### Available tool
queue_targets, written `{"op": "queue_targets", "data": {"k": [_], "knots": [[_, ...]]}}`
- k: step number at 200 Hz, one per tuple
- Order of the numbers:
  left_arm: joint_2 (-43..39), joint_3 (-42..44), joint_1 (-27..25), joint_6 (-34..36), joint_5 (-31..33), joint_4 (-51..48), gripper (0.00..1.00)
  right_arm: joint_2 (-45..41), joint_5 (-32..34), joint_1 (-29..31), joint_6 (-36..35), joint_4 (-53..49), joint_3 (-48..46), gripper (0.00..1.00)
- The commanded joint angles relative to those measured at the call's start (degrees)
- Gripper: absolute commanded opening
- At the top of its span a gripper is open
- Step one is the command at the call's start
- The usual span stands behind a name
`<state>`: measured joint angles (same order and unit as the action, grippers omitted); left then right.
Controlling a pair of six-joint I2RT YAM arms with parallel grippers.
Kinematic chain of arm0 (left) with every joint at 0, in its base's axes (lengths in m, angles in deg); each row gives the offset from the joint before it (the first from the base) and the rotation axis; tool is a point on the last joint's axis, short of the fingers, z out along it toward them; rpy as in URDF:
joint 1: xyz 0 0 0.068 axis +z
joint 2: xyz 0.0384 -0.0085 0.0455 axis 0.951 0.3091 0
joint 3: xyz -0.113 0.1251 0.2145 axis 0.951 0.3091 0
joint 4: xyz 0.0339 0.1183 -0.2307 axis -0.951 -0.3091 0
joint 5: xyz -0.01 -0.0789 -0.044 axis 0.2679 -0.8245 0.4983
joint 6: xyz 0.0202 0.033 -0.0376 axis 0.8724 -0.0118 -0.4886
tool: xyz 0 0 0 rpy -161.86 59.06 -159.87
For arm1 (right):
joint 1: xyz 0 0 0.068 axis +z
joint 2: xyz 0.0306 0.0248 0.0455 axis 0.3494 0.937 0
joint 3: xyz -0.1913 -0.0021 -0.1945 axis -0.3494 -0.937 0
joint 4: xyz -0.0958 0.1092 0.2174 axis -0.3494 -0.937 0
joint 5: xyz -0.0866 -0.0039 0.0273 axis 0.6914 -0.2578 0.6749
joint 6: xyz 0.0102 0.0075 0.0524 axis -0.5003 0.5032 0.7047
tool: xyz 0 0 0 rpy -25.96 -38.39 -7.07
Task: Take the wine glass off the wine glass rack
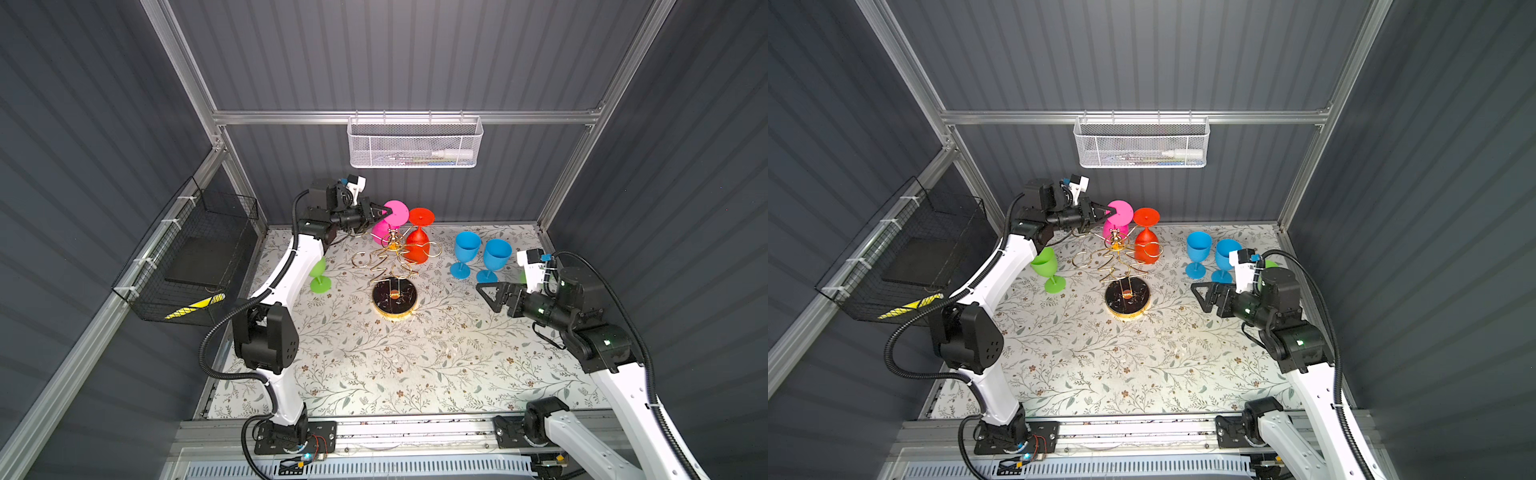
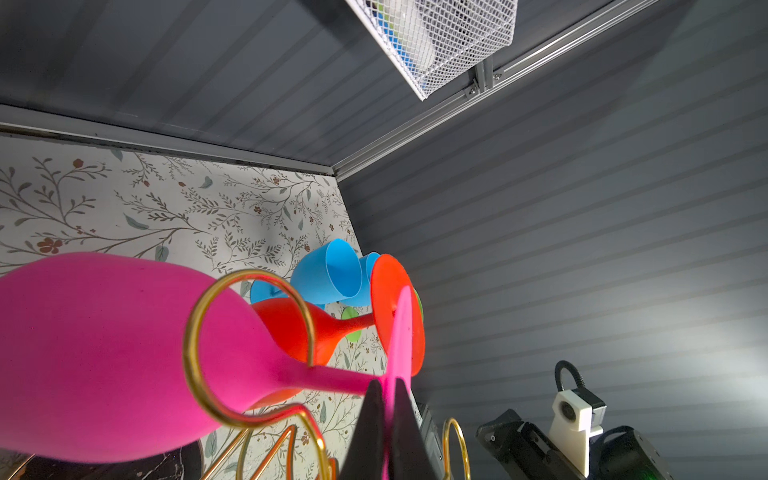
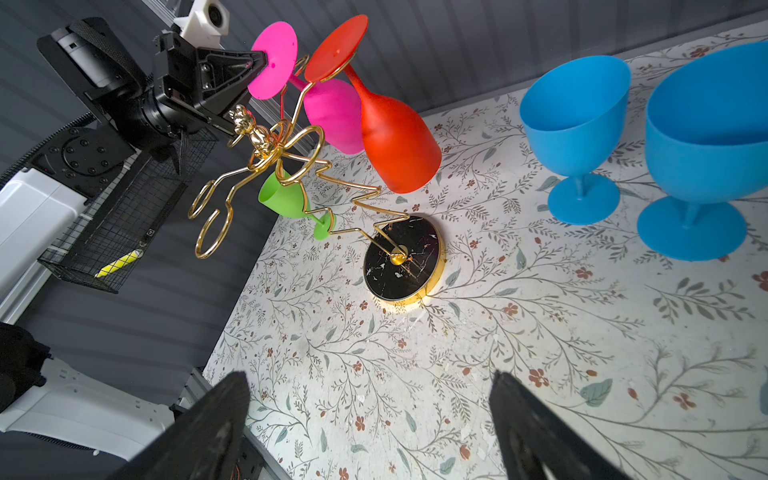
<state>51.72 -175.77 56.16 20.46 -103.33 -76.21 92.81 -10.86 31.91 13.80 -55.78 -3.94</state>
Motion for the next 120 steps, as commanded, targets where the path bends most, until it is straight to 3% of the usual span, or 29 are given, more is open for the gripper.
{"op": "queue_targets", "data": {"k": [1,120], "knots": [[2.0,-3.2,-0.9,-0.5,-0.9,1.3,0.0,-0.4,-0.8,0.3,0.3,0.6,-0.6,0.93],[5.3,-5.2,-1.4,-5.2,2.9,8.7,0.0,-1.3,-0.1,0.3,-0.1,-0.2,-0.7,0.95]]}}
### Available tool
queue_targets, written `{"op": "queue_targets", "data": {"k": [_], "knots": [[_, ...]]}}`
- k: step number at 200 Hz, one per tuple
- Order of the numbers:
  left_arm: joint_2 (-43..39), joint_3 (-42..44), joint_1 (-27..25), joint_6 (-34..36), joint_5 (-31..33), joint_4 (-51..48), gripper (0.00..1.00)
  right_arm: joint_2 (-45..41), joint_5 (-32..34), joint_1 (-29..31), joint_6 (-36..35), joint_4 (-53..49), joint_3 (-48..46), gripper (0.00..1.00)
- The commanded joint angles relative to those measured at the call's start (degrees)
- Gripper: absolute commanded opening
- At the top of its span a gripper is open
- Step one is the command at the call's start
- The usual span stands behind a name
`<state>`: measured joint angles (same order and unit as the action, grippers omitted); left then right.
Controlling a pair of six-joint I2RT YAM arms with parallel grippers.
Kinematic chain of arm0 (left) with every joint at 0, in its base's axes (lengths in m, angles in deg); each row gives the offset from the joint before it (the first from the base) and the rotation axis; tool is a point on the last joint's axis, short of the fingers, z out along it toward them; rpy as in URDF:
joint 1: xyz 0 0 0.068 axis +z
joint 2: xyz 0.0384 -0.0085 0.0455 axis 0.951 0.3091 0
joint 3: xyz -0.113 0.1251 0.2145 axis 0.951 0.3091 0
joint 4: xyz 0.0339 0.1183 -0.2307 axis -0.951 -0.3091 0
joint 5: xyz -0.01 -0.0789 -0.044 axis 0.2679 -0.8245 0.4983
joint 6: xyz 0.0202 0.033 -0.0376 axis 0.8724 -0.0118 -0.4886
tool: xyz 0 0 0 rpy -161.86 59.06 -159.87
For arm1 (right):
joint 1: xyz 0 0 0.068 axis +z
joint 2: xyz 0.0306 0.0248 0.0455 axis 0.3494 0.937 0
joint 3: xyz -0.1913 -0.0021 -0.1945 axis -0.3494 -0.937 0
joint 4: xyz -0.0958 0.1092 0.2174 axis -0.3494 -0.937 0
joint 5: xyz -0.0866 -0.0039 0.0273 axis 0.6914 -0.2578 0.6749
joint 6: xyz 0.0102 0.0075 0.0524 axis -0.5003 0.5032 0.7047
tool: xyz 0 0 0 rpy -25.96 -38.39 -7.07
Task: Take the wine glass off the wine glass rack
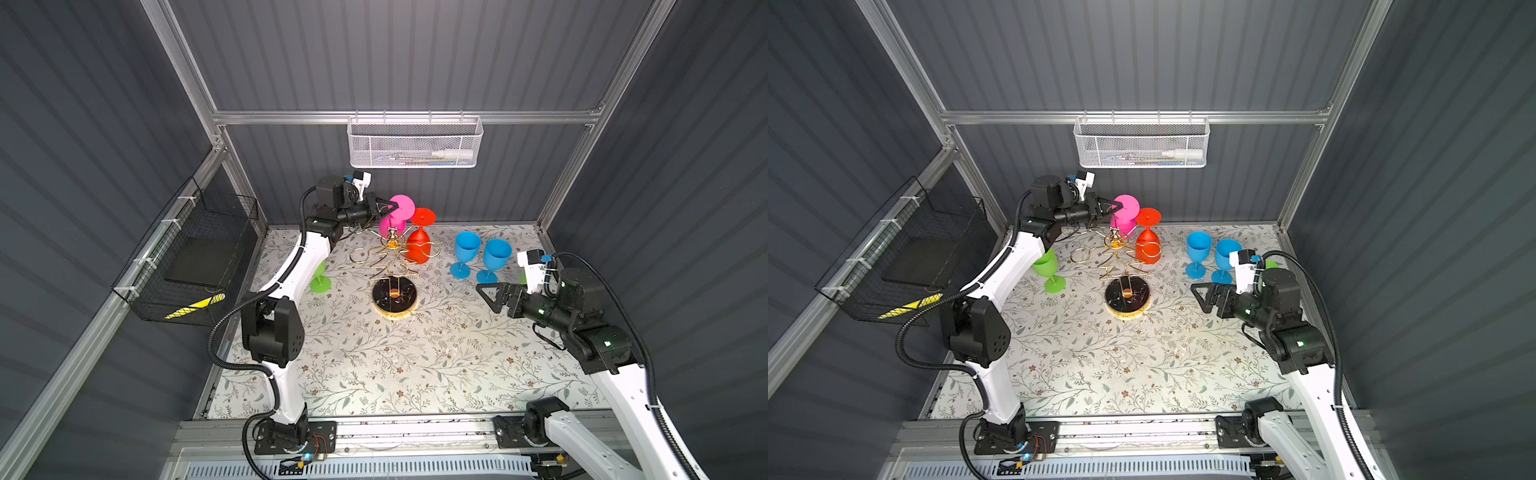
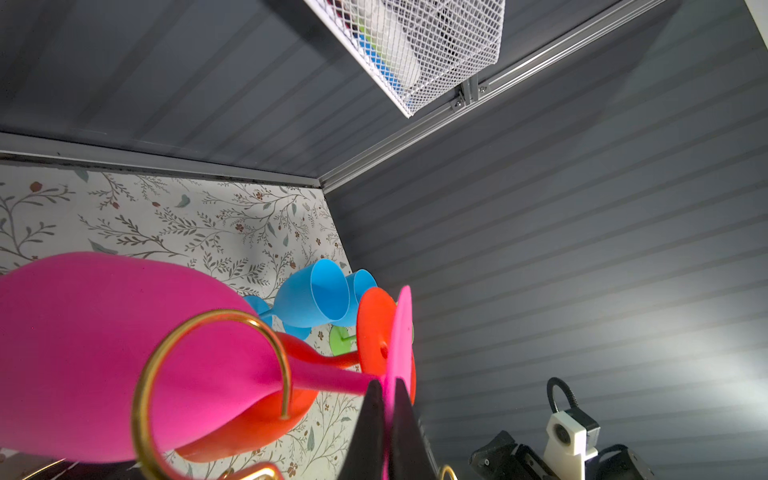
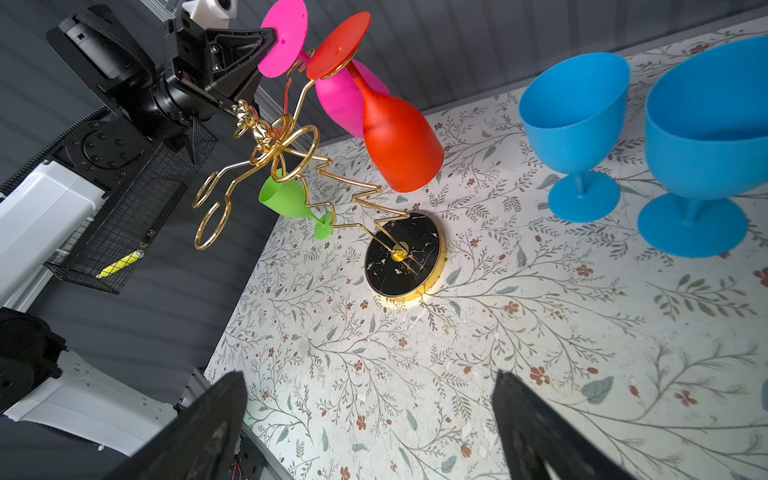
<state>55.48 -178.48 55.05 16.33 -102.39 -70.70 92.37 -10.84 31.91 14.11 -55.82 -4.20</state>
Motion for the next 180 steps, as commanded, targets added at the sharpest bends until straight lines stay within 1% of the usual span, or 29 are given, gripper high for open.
{"op": "queue_targets", "data": {"k": [1,42,93,105,123,131,153,180], "knots": [[1.6,-2.5,-0.3,-1.1,2.0,3.2,0.0,-0.9,-0.1,0.3,-0.4,-0.2,-0.4,0.95],[2.7,-2.8,-0.3,-3.7,3.4,7.1,0.0,-1.4,0.4,0.3,-1.0,-1.0,-0.2,0.95],[1.7,-2.9,-0.2,-3.1,6.4,5.6,0.0,-1.6,0.6,0.3,-1.2,-1.4,0.0,0.96],[1.5,-3.8,-0.2,-2.3,6.4,2.9,0.0,-1.6,0.6,0.3,-1.2,-1.5,0.1,0.96],[2.1,-8.1,-0.2,1.3,6.4,-6.0,0.0,-1.6,0.6,0.3,-1.2,-1.5,0.1,0.97],[2.2,-9.1,-0.2,2.2,6.3,-8.2,0.0,-1.5,0.5,0.3,-1.2,-1.4,0.1,0.97],[1.8,-10.3,-0.2,2.8,6.0,-10.9,0.0,-1.4,0.3,0.3,-1.0,-1.1,0.1,0.97],[1.8,-11.1,-0.2,1.6,5.0,-10.5,0.0,-1.3,0.1,0.3,-0.9,-1.0,0.1,0.97]]}}
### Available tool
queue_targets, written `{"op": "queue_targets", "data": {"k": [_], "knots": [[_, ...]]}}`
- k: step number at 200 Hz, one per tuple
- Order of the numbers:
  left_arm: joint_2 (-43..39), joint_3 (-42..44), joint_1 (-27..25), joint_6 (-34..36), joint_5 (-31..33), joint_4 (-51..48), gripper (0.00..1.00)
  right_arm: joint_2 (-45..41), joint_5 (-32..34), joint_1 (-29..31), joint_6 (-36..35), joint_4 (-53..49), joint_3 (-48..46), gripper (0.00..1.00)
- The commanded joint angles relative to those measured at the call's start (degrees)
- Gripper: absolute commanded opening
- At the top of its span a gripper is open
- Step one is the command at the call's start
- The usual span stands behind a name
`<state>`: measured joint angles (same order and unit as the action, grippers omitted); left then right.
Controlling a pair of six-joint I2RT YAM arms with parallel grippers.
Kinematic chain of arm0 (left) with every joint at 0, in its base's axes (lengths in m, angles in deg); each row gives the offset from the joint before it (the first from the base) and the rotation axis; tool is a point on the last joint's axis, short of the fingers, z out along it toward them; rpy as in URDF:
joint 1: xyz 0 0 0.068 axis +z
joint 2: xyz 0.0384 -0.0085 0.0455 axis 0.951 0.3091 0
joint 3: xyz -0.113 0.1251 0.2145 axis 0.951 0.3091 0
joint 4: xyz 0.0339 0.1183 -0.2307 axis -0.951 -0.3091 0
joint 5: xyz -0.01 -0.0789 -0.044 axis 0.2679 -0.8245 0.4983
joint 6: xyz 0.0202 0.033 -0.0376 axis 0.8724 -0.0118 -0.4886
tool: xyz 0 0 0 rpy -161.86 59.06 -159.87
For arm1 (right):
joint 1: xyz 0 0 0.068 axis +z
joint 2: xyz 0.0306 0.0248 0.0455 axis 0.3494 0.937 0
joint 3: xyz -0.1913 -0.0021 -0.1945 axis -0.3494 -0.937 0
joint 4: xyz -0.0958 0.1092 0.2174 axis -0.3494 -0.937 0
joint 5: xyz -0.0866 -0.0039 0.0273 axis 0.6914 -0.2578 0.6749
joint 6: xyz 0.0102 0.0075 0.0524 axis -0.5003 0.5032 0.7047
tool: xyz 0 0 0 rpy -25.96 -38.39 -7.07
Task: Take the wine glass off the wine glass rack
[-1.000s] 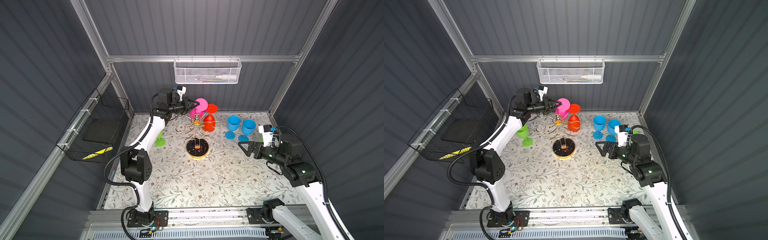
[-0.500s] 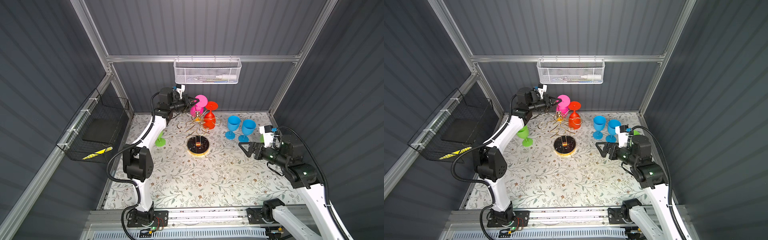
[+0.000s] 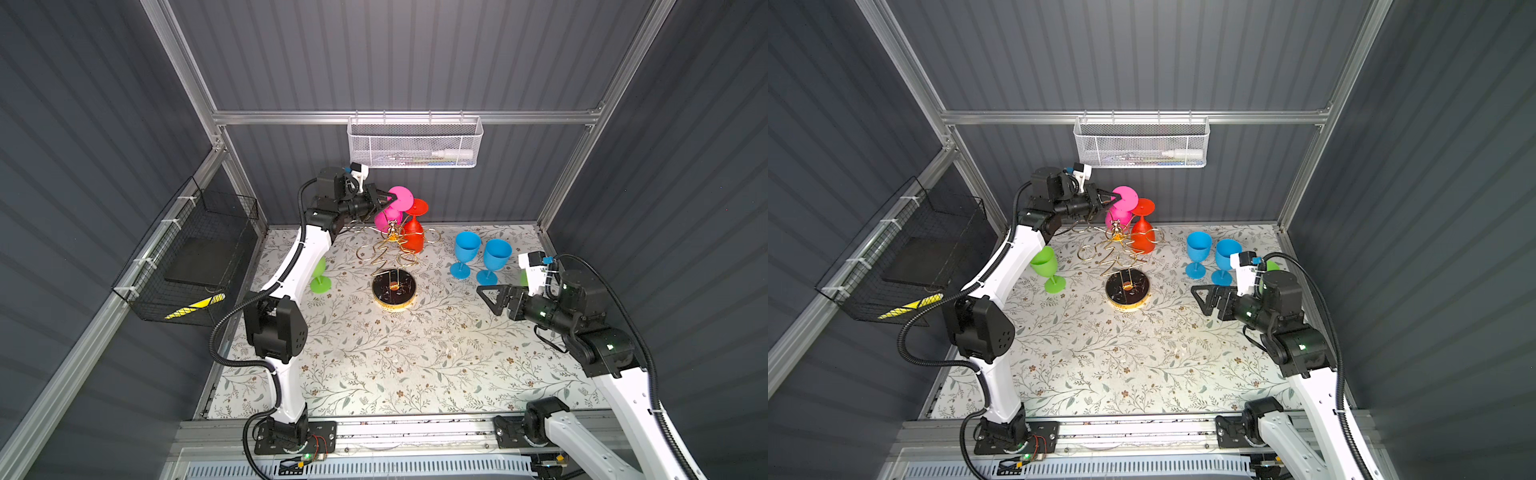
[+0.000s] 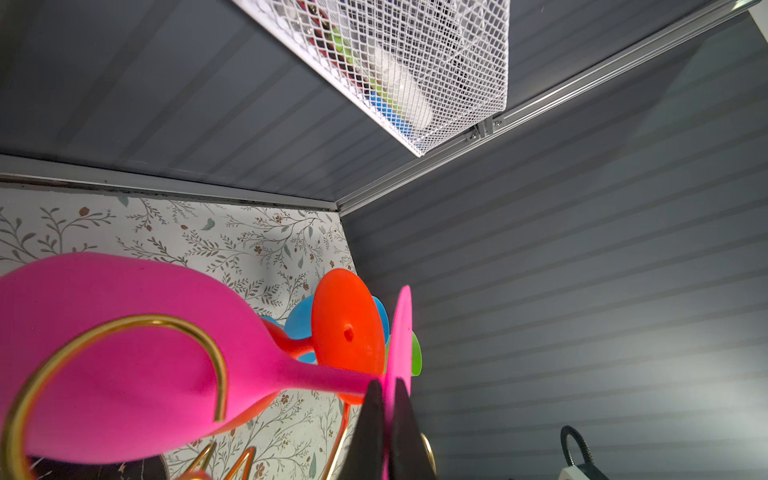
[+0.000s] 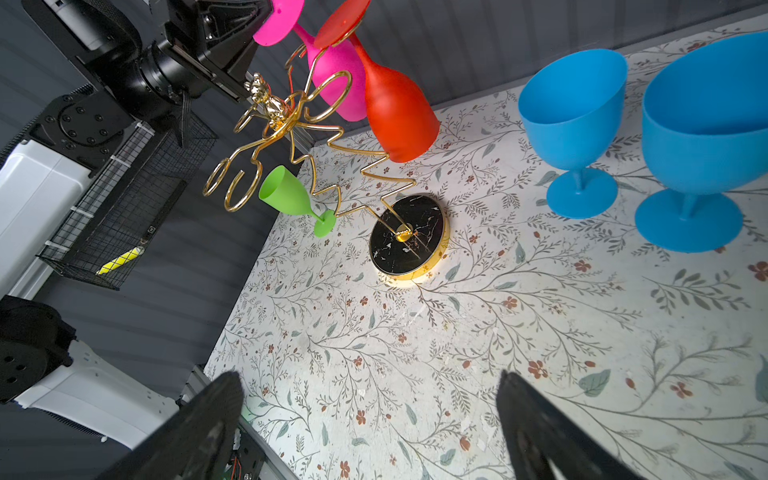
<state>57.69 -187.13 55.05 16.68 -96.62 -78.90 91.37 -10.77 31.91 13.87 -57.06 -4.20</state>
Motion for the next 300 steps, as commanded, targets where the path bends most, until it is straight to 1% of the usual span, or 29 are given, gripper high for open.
{"op": "queue_targets", "data": {"k": [1,44,95,149,185,225,259,300], "knots": [[-0.5,-2.5,-0.2,1.3,-0.8,-2.3,0.0,-0.3,0.1,0.3,-0.6,0.2,0.2,0.98],[-0.1,-3.7,-0.2,0.8,-0.5,-2.4,0.0,-0.6,0.1,0.3,-0.6,0.0,0.2,0.98],[-1.1,-0.5,-0.5,0.1,2.2,4.6,0.0,-1.3,0.3,0.3,-0.6,-0.5,0.3,0.99],[-2.6,3.0,-0.9,2.6,6.7,9.3,0.0,-1.3,0.0,0.3,-0.4,-0.7,0.6,0.99],[-3.4,4.0,-1.0,4.4,9.8,10.5,0.0,-1.5,0.0,0.3,-0.2,-0.7,0.7,0.99],[-3.4,5.6,-1.0,2.7,11.0,15.8,0.0,-1.5,-0.1,0.3,-0.2,-0.7,0.8,0.99],[-3.3,5.6,-1.0,2.6,12.2,16.9,0.0,-1.5,0.1,0.3,-0.4,-1.2,0.9,0.99],[-4.7,6.9,-0.8,4.0,13.7,17.0,0.0,-2.0,0.3,0.3,-0.6,-1.4,0.7,0.99]]}}
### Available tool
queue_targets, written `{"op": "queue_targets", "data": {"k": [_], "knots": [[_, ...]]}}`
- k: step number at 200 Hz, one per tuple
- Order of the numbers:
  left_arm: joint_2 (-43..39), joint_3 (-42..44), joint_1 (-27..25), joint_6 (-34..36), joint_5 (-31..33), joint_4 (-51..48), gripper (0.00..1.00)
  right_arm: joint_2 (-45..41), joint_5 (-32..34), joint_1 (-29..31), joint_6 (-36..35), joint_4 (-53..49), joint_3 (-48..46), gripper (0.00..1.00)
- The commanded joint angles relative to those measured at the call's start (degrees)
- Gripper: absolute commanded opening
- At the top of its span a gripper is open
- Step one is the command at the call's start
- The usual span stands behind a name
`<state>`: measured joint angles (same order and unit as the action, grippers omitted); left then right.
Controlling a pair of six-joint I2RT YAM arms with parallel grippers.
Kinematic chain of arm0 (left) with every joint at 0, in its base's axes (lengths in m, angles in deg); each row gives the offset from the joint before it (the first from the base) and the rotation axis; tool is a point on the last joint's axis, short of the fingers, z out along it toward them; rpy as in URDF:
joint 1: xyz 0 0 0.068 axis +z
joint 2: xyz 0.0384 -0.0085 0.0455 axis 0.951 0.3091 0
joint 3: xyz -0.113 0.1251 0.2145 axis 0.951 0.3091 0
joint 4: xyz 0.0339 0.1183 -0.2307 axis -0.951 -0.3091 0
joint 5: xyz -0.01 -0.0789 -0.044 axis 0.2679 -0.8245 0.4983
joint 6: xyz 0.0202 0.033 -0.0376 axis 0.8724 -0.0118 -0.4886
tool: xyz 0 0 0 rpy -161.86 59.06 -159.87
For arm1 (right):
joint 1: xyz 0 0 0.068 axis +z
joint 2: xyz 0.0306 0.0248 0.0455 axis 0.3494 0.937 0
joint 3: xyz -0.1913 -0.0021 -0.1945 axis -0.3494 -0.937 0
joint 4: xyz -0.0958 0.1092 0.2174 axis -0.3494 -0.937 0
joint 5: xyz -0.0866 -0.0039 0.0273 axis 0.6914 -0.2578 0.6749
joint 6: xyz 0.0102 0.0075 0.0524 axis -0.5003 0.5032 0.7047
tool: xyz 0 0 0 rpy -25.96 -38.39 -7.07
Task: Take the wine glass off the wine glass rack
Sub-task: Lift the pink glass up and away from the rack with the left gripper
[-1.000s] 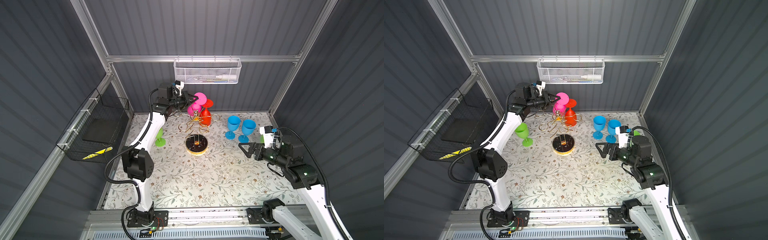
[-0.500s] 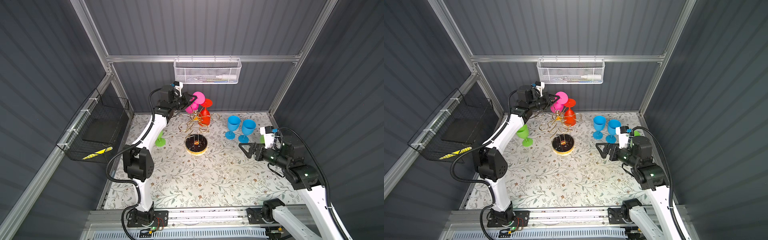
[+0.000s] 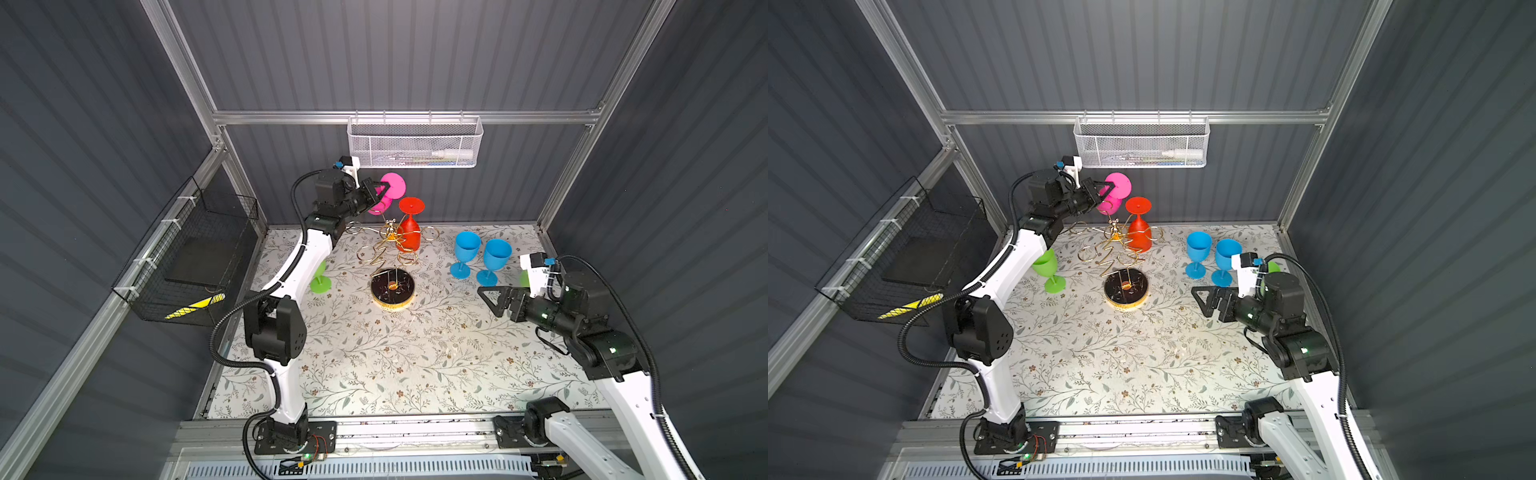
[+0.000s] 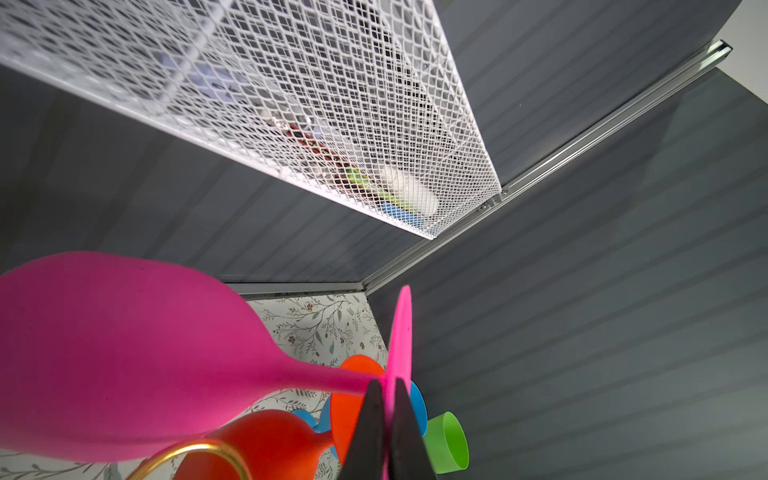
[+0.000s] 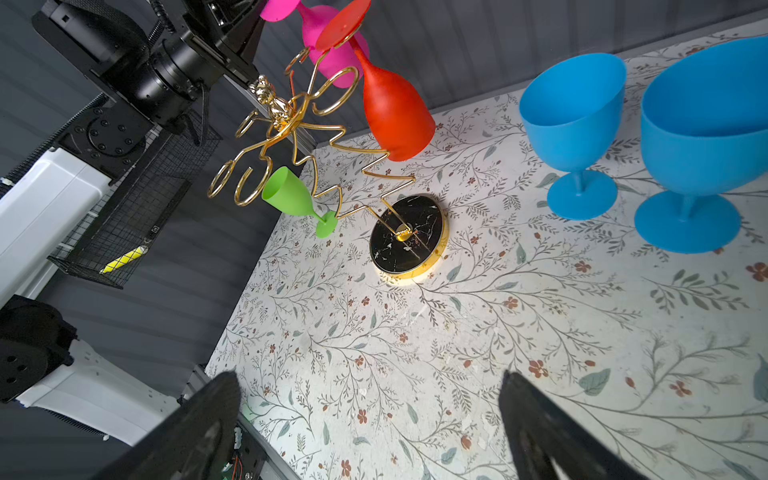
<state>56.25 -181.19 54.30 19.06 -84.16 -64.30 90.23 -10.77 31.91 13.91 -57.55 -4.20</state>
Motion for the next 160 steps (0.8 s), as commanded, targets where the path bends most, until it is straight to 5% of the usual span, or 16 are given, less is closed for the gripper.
{"op": "queue_targets", "data": {"k": [1,124,160], "knots": [[-3.3,0.9,-0.1,1.7,1.2,2.4,0.0,-0.8,0.3,0.3,-0.7,-0.9,0.7,0.99],[-14.5,12.3,5.7,1.3,5.7,8.7,0.0,0.1,0.9,0.3,-2.2,-1.5,2.8,0.99],[-18.3,15.0,9.2,-3.8,1.4,9.5,0.0,0.6,1.8,0.3,-3.6,-1.8,4.2,0.99]]}}
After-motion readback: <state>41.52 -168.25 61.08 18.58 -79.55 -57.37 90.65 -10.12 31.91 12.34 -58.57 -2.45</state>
